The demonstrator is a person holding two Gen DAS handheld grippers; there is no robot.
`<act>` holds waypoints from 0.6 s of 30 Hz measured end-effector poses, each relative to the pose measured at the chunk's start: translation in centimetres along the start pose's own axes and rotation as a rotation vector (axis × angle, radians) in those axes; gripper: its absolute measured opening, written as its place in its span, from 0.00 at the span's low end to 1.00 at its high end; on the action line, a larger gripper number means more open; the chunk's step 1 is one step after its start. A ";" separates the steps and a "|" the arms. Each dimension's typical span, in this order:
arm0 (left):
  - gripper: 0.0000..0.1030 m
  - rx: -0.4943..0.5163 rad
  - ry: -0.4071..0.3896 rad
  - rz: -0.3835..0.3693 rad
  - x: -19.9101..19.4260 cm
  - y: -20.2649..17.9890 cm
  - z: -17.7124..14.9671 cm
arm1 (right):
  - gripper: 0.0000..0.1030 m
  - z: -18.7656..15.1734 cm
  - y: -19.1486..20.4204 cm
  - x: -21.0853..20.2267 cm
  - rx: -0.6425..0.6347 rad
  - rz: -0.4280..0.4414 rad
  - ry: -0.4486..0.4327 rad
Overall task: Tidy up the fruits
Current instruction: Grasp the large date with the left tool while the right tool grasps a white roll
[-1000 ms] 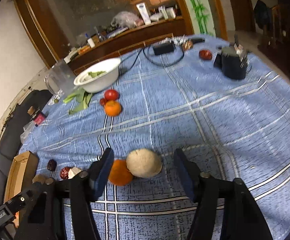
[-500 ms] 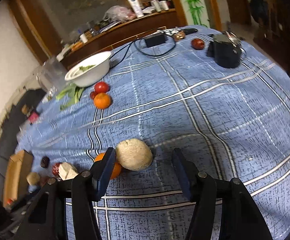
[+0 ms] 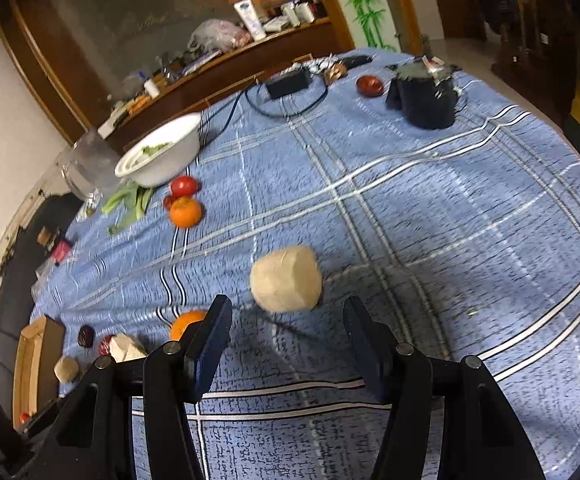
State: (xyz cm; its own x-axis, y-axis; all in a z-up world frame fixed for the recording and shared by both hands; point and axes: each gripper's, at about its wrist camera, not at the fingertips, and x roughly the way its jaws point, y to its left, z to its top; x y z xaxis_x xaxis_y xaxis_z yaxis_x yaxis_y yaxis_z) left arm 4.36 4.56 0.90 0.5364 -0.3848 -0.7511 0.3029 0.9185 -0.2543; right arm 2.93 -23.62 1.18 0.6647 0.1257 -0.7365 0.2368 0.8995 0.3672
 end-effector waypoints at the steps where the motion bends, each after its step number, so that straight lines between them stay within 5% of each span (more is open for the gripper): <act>1: 0.38 0.000 0.000 -0.001 0.0 0.0 0.0 | 0.60 0.0 0.1 0.1 -0.005 -0.006 -0.001; 5: 0.38 0.004 0.000 0.002 0.0 -0.1 0.1 | 0.59 0.0 0.5 0.5 -0.031 -0.026 -0.016; 7: 0.35 0.005 -0.001 0.011 0.0 -0.1 0.1 | 0.36 0.1 0.7 0.8 -0.045 -0.025 -0.011; 18: 0.34 0.027 -0.104 0.002 -1.9 -0.2 0.1 | 0.15 -0.8 0.9 -0.9 -0.061 -0.035 -0.040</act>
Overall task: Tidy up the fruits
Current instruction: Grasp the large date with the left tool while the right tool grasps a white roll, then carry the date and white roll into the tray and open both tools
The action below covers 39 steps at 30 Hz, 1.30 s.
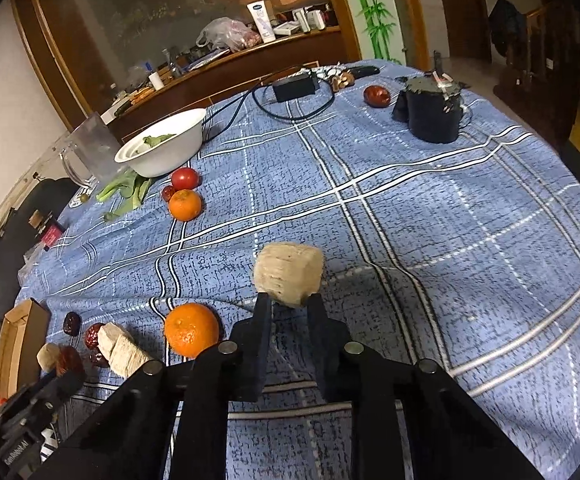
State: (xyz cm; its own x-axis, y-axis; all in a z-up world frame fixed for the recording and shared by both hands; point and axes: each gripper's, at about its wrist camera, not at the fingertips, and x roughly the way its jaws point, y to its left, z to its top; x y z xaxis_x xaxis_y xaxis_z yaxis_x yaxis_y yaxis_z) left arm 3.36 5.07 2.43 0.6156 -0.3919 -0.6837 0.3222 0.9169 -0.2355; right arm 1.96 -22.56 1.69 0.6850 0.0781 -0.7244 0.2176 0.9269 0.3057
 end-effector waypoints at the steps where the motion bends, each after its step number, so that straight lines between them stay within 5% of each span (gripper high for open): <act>1: 0.34 0.003 -0.010 -0.003 -0.3 0.0 0.0 | 0.15 -0.1 0.1 -0.7 0.002 0.005 -0.010; 12: 0.34 -0.026 -0.042 -0.041 -1.4 0.3 0.3 | 0.16 -0.2 -1.1 -3.8 0.017 0.008 -0.034; 14: 0.34 -0.029 -0.038 -0.043 -1.4 0.3 0.2 | 0.25 0.8 -1.1 -2.7 0.030 0.009 -0.008; 16: 0.34 -0.034 -0.031 -0.045 -1.2 0.4 0.1 | 0.58 1.8 -1.0 -1.4 0.044 0.014 0.013; 17: 0.34 -0.035 -0.028 -0.047 -1.2 0.4 0.1 | 0.61 2.3 -0.9 -0.7 0.049 0.003 0.016; 22: 0.34 -0.046 -0.007 -0.058 -0.7 0.6 0.2 | 0.60 3.1 0.1 2.3 0.016 -0.058 0.068; 25: 0.34 -0.048 -0.009 -0.059 -0.7 0.7 0.2 | 0.38 2.7 0.0 2.7 0.024 -0.031 0.082; 26: 0.34 -0.051 -0.011 -0.059 -0.8 0.7 0.2 | 0.38 2.6 0.2 2.4 0.021 -0.050 0.082; 39: 0.34 -0.136 -0.067 -0.085 -3.1 2.2 -0.2 | 0.38 0.2 3.8 -9.4 -0.119 0.019 -0.003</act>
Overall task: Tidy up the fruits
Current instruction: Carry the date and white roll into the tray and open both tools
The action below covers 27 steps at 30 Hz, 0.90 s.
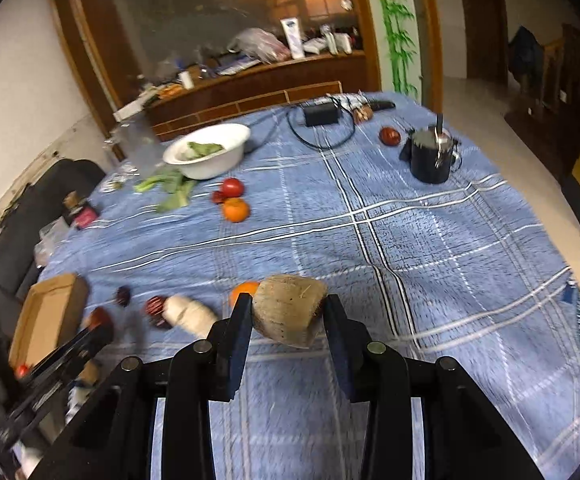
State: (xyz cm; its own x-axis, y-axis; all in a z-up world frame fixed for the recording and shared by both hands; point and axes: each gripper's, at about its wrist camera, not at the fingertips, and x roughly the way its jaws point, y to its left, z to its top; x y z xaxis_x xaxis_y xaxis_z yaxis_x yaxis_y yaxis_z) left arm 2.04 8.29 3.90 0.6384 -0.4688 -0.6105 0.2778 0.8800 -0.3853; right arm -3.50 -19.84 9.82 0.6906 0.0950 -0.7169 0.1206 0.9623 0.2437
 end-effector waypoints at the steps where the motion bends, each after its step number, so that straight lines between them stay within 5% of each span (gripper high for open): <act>1: 0.34 -0.004 -0.007 0.004 -0.5 0.1 -0.1 | 0.38 -0.1 0.5 -0.7 -0.005 0.012 0.000; 6: 0.34 -0.029 -0.003 -0.037 -5.6 1.8 -1.0 | 0.38 0.0 4.3 -3.1 -0.051 0.087 -0.001; 13: 0.34 0.011 -0.029 0.167 -12.9 8.2 2.7 | 0.38 -0.5 13.4 -1.0 -0.106 0.272 0.072; 18: 0.34 0.024 0.022 0.360 -12.4 14.3 5.5 | 0.38 -1.7 21.9 2.7 -0.210 0.360 0.130; 27: 0.34 -0.167 0.152 0.374 -7.8 23.3 7.9 | 0.39 -3.0 31.9 11.4 -0.373 0.329 0.214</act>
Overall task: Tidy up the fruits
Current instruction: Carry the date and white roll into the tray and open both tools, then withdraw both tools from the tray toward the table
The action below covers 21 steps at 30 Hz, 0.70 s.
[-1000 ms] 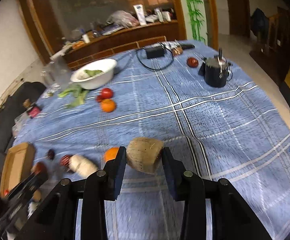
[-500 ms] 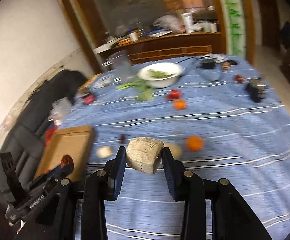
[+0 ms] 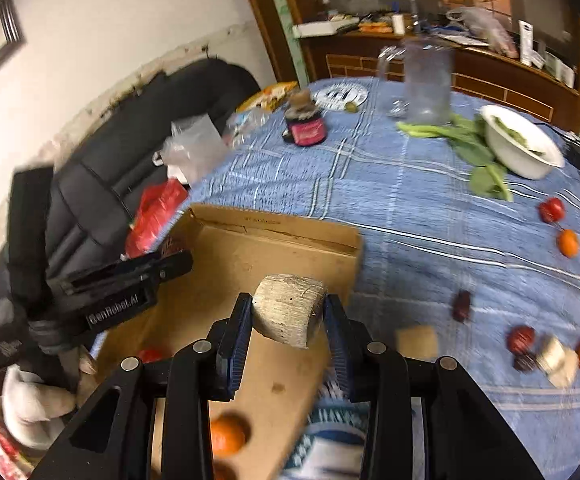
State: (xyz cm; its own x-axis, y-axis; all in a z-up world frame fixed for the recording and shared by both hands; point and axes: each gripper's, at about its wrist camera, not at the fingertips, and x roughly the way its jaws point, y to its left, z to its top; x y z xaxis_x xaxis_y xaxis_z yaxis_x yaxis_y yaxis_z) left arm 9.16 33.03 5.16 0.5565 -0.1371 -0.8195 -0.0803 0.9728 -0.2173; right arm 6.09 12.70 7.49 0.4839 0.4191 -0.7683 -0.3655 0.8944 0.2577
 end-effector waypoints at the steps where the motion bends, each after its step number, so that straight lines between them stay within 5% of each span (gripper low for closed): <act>1: 0.34 -0.008 0.009 -0.004 0.4 0.2 0.2 | 0.39 0.1 0.5 1.3 -0.010 -0.008 0.015; 8: 0.35 -0.015 0.062 0.015 3.0 0.0 0.6 | 0.39 0.7 1.6 5.6 -0.053 -0.050 0.061; 15: 0.49 -0.071 0.051 -0.049 2.7 0.7 0.8 | 0.40 0.6 2.0 6.4 -0.090 -0.106 0.061; 19: 0.49 -0.108 0.038 -0.080 1.5 1.2 0.7 | 0.62 0.9 2.2 5.7 -0.076 -0.104 0.037; 21: 0.50 -0.123 0.013 -0.097 -0.2 1.4 0.5 | 0.62 1.1 2.1 4.7 -0.063 -0.090 0.017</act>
State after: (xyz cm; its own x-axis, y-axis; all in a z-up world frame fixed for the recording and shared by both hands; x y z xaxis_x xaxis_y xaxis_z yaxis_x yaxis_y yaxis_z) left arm 9.39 34.54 5.26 0.5561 -0.2321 -0.7980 -0.1282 0.9248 -0.3583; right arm 8.49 16.73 5.03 0.5033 0.3342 -0.7969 -0.3706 0.9165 0.1503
